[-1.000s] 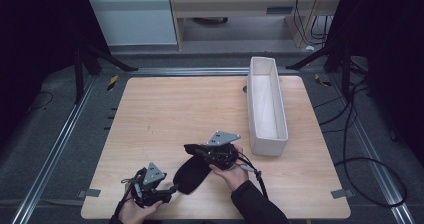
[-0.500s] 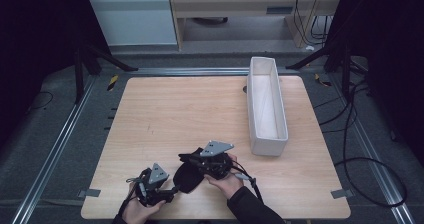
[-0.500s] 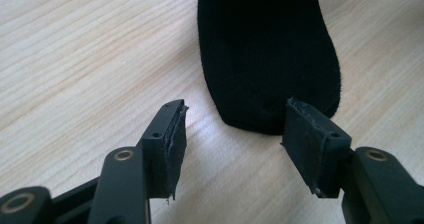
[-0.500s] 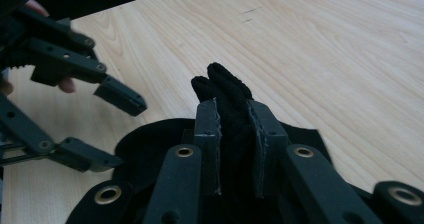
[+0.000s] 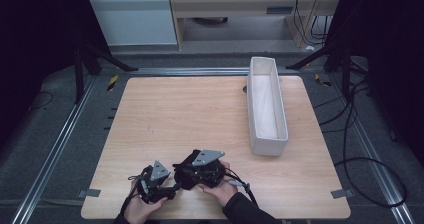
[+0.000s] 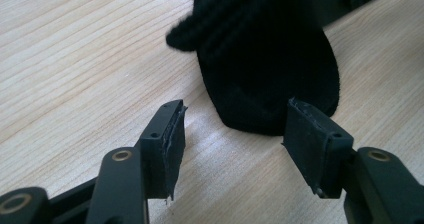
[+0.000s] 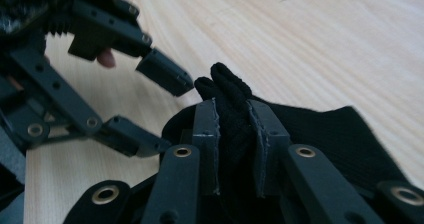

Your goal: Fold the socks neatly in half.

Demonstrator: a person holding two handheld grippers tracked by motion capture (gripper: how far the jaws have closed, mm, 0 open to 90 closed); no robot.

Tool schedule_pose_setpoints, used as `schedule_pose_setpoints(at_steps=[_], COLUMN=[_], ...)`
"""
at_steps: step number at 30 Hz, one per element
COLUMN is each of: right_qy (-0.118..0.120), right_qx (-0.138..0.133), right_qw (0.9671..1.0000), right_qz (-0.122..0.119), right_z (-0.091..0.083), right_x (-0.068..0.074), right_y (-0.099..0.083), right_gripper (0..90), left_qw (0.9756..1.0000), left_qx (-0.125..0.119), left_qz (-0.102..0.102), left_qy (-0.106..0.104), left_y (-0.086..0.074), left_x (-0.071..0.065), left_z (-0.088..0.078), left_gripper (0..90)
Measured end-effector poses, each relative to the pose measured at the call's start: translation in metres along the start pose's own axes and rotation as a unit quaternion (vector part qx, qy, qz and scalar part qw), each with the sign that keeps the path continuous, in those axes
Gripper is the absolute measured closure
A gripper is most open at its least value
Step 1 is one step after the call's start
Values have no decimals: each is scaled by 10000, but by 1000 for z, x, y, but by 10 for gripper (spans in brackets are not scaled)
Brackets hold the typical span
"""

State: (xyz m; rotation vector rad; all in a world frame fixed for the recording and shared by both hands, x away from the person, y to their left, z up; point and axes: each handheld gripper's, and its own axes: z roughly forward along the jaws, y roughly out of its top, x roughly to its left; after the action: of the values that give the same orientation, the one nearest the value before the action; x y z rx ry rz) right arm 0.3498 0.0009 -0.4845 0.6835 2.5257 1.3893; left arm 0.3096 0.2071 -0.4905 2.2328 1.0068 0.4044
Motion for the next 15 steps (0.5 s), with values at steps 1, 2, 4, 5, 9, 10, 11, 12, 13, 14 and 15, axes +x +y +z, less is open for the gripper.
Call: schedule_pose_setpoints(at_steps=[1,2,4,5,9,10,11,12,13,14,15], right_qy=[6,22,49,81,164,193,211,245,267,272,252], right_qx=[7,24,42,60,57,48,2,-35,-84,-171,-217], right_qw=[10000,10000,10000,9999,9998,9997,9997,9995,9994,9993,9992], right_qz=[6,21,59,90,121,141,144,170,193,204,217], right_z=[0,0,0,0,-5,-7,-10,-14,-16,-21,-24], right_x=[0,1,1,1,5,6,6,7,7,7,7], right_y=[-1,-2,-5,-6,-8,-8,-7,-7,-6,-4,-3], right_gripper=[747,739,720,708,649,636,630,627,627,632,641], left_qw=[10000,10000,10000,10000,9998,9997,9996,9995,9994,9993,9992], left_qx=[-11,-14,-10,-5,-5,-30,-41,-49,-77,-73,-94], left_qz=[-26,-31,-37,-57,-170,-215,-245,-268,-301,-317,-332], left_qy=[6,3,19,38,106,121,140,145,168,187,208], left_y=[-1,-1,-4,-5,-9,-9,-9,-9,-9,-9,-9], left_x=[0,0,1,1,9,11,12,13,14,15,16], left_z=[-1,-2,-5,-7,-13,-14,-15,-16,-16,-17,-18], left_gripper=[403,403,403,404,405,405,405,406,406,406,406])
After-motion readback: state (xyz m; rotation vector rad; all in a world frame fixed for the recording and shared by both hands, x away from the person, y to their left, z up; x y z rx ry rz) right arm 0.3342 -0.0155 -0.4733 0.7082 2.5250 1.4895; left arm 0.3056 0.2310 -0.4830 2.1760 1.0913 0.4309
